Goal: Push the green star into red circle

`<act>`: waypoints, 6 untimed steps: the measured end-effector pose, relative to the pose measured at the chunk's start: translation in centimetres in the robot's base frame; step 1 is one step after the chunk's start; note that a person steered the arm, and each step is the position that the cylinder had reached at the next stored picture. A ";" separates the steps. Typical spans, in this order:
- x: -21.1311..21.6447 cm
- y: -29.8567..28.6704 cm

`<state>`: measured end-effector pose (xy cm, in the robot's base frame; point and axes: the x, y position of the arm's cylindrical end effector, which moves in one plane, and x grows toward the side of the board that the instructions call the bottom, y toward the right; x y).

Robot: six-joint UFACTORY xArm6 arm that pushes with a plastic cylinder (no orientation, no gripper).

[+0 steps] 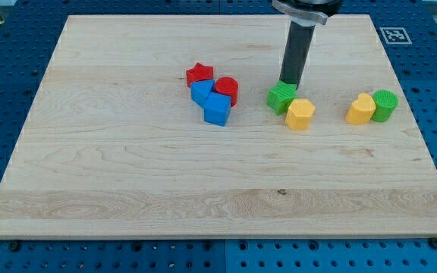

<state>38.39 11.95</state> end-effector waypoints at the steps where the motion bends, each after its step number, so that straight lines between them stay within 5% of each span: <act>1: 0.3 4.2; 3: 4.1 0.8; 6: 4.1 -7.3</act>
